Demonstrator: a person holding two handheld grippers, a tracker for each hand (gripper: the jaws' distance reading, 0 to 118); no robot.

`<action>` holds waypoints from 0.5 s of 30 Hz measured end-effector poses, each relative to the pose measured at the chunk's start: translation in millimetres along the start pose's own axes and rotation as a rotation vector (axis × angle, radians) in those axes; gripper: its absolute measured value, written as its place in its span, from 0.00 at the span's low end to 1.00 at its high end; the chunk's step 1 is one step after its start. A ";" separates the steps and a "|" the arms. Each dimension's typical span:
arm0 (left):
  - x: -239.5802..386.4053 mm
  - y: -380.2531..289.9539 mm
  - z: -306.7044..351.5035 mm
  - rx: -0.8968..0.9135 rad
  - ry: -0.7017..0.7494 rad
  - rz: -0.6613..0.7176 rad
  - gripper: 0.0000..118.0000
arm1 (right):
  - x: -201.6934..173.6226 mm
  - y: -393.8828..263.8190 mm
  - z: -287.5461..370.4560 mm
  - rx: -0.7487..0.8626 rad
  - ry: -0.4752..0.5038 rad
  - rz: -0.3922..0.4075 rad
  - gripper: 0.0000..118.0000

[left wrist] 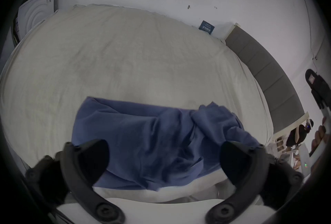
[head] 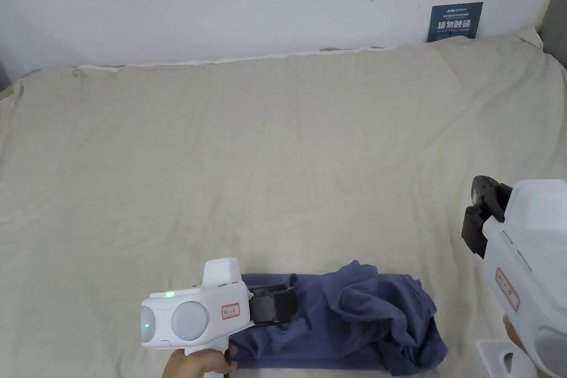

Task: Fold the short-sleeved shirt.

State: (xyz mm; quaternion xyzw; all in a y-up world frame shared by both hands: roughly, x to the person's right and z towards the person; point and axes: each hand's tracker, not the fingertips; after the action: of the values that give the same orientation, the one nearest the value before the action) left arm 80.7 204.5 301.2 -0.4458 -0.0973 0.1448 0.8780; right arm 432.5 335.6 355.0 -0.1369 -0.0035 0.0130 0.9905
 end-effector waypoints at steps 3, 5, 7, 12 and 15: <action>-2.9 5.3 13.4 0.035 -0.009 0.004 0.97 | 3.3 -1.6 0.1 -0.001 -0.003 -0.005 0.01; -6.7 7.7 23.4 0.063 0.015 0.006 0.97 | 4.6 -1.4 0.5 -0.001 -0.001 -0.006 0.01; -11.5 8.5 34.2 0.137 0.059 0.006 0.96 | 3.1 0.0 1.0 0.002 0.000 -0.004 0.01; -29.0 6.0 50.4 0.296 0.208 0.000 0.55 | 3.6 1.1 3.2 0.008 0.001 -0.002 0.01; -36.9 3.3 42.6 0.284 0.237 0.004 0.01 | 4.6 0.6 3.5 0.008 0.001 -0.002 0.01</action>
State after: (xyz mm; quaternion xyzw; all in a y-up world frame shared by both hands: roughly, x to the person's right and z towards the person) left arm 32.7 226.0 321.9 -0.3316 0.0294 0.1053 0.9371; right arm 437.1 337.2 358.2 -0.1331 -0.0031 0.0120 0.9910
